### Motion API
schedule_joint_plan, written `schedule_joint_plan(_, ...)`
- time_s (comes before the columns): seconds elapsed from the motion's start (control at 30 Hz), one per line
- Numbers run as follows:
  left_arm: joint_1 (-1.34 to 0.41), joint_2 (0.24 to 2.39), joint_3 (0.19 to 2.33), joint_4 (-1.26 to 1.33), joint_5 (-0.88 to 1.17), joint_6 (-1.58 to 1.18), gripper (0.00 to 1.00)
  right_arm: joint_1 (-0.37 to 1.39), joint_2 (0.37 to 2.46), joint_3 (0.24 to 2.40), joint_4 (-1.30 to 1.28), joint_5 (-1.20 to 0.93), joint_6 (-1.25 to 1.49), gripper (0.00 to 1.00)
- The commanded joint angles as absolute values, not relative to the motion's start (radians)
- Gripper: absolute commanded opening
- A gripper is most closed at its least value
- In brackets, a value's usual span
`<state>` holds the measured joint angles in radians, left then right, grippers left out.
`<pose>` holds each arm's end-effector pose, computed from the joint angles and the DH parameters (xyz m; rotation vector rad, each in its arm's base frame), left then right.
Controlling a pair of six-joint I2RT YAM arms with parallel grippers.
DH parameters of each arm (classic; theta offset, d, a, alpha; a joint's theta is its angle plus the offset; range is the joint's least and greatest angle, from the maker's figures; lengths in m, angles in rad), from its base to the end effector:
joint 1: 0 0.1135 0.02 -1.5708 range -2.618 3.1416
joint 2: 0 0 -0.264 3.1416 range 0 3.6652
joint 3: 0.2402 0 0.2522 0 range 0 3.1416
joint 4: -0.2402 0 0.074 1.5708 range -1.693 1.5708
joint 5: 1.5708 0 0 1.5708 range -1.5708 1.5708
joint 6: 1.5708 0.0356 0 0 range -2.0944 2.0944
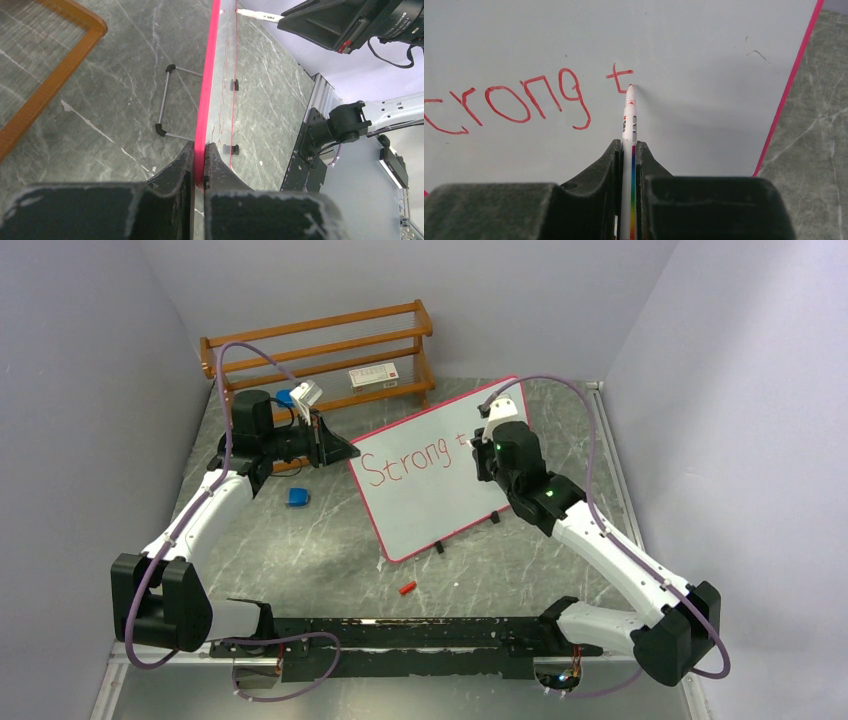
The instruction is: Write a sentence on the whiteboard
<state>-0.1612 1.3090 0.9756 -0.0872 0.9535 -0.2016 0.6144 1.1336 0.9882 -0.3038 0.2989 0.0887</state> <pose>0.2807 -0.0751 0.3064 0.5916 1.8933 -1.1755 0.2157 0.1394 0.3296 -0.3358 1.9735 0.1493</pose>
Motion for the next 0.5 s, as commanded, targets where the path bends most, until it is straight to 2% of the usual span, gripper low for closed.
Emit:
schedule_joint_plan(0.0, -0.195, 1.341, 0.963, -0.173, 0.908, -0.13, 0.05, 0.594, 1.119, 1.031, -0.281, 0.288, 0.077, 0.0)
schedule_joint_plan(0.47, -0.195, 1.344, 0.963, -0.172, 0.911, -0.13, 0.05, 0.576, 1.177, 1.081, -0.236, 0.262, 0.06, 0.0)
